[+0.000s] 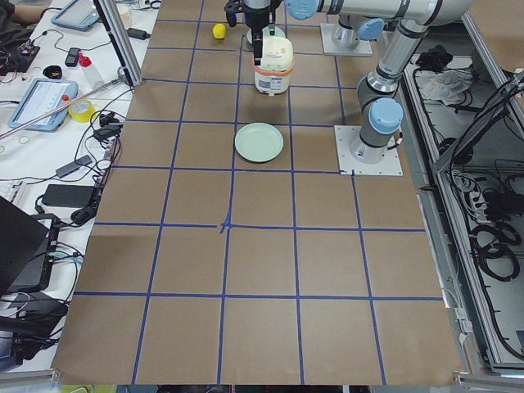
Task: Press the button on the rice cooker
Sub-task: 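Press the right gripper down on the green lid button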
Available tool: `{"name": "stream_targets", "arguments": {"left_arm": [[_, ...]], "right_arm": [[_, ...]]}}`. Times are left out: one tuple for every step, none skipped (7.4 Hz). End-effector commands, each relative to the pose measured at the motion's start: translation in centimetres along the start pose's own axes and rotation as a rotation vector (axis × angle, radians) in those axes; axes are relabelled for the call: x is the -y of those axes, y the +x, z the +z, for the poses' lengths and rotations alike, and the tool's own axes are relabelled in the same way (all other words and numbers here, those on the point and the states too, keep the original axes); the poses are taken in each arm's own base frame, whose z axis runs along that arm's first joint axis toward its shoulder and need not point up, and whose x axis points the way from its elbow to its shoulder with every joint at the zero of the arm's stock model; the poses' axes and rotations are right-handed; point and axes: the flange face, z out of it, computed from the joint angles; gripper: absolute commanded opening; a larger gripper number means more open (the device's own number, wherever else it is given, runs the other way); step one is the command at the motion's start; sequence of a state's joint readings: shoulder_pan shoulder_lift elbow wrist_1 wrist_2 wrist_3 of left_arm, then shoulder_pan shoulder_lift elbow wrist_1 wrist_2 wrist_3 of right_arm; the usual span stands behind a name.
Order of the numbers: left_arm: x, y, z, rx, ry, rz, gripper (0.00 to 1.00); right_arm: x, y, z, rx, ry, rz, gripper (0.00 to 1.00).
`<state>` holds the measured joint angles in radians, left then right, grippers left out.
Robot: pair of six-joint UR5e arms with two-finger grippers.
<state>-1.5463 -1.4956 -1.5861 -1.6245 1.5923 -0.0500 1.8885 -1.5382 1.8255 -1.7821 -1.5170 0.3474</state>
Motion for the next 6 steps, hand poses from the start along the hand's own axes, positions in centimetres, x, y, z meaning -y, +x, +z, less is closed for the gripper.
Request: {"name": "stream_targets", "arguments": {"left_arm": [[0.0, 0.0, 0.0, 0.0, 0.0, 0.001, 1.0], [0.0, 0.0, 0.0, 0.0, 0.0, -0.001, 1.0], [0.0, 0.0, 0.0, 0.0, 0.0, 0.001, 1.0], [0.0, 0.0, 0.0, 0.0, 0.0, 0.001, 1.0], [0.0, 0.0, 0.0, 0.0, 0.0, 0.001, 1.0], [0.0, 0.0, 0.0, 0.0, 0.0, 0.001, 1.0]], "right_arm": [[-0.7, -0.9, 1.03, -0.006, -0.003, -0.025, 0.16], [-0.67, -0.9, 1.05, -0.006, 0.002, -0.025, 0.16], [-0.67, -0.9, 1.05, -0.006, 0.002, -0.025, 0.16], [-0.65, -0.89, 1.04, -0.007, 0.004, -0.027, 0.17], [-0.55, -0.92, 1.15, -0.007, 0.004, -0.027, 0.18], [-0.54, -0.79, 1.57, -0.02, 0.0, -0.026, 0.18]]}}
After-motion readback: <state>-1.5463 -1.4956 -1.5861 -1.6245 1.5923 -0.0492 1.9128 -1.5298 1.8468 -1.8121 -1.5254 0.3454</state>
